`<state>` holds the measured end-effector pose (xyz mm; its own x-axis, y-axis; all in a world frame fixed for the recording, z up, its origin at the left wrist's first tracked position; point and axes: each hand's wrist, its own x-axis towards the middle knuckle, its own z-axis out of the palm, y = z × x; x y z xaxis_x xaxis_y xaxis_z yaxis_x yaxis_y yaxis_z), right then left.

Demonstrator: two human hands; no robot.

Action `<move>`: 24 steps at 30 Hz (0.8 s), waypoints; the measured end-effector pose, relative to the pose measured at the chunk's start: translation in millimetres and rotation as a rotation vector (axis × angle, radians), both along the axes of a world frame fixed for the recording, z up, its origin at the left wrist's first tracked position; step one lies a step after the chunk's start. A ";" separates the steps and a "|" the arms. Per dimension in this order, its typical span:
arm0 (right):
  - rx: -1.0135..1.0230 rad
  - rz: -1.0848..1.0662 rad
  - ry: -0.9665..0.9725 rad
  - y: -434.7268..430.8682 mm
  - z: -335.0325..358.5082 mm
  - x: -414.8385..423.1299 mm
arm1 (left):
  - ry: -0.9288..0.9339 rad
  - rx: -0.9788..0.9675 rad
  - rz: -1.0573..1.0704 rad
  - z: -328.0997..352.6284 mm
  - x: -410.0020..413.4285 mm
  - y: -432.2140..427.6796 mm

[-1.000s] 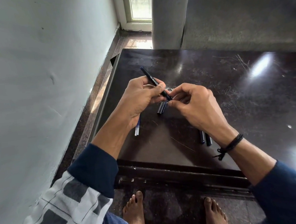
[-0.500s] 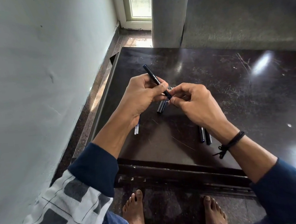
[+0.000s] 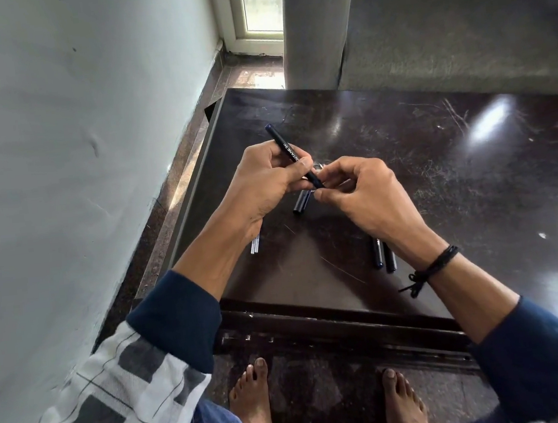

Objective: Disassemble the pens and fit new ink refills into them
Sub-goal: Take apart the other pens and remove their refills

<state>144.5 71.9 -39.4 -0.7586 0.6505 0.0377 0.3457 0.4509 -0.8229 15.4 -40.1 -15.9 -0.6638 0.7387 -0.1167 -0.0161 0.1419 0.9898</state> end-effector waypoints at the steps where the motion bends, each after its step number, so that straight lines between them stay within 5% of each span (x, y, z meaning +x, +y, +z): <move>1: 0.003 -0.005 0.004 0.2 -0.6 -0.5 | -0.003 -0.002 -0.001 0.4 0.4 0.3; 24: -0.048 -0.009 0.045 -0.2 -4.6 -2.0 | 0.022 -0.025 -0.021 5.5 1.9 -0.6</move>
